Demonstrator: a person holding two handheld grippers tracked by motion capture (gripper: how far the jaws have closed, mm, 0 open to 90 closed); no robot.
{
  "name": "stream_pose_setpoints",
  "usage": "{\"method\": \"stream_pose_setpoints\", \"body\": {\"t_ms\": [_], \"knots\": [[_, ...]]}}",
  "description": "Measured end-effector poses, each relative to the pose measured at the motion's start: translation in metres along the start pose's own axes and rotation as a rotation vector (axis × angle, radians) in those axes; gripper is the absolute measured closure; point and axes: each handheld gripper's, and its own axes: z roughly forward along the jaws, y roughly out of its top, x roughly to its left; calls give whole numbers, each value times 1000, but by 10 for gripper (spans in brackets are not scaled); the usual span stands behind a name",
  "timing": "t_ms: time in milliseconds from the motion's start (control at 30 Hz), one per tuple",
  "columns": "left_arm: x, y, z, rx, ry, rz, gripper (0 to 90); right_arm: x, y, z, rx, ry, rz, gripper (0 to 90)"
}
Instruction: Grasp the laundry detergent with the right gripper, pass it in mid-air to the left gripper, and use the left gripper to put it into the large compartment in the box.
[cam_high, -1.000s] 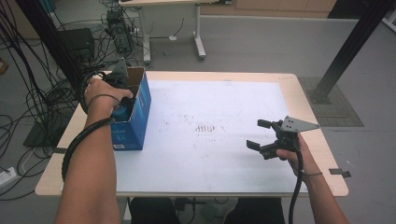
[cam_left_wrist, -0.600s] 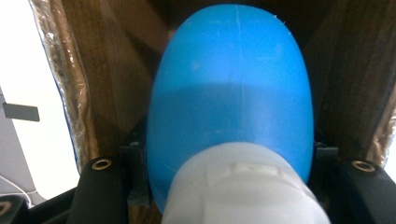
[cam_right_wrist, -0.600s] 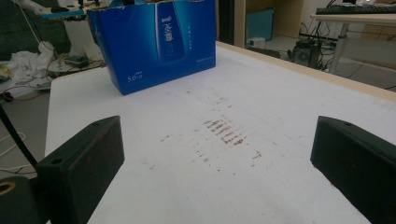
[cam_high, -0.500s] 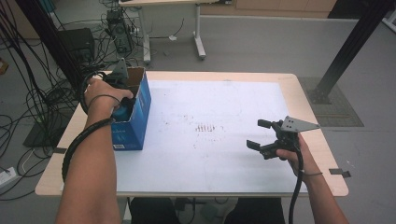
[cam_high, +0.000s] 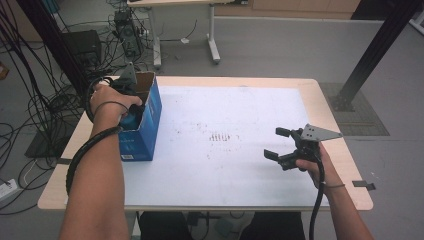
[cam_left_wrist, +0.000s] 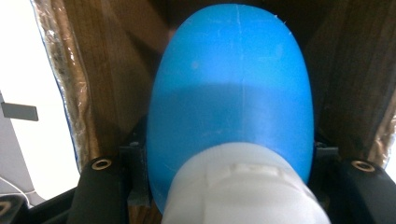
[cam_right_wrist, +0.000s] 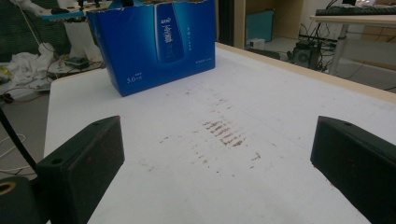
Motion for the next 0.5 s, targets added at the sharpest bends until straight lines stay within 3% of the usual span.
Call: {"method": "stream_pose_setpoints", "body": {"t_ms": [500], "knots": [[0, 0, 0, 3, -1, -2, 378, 0, 0, 1, 3, 6, -1, 30]]}}
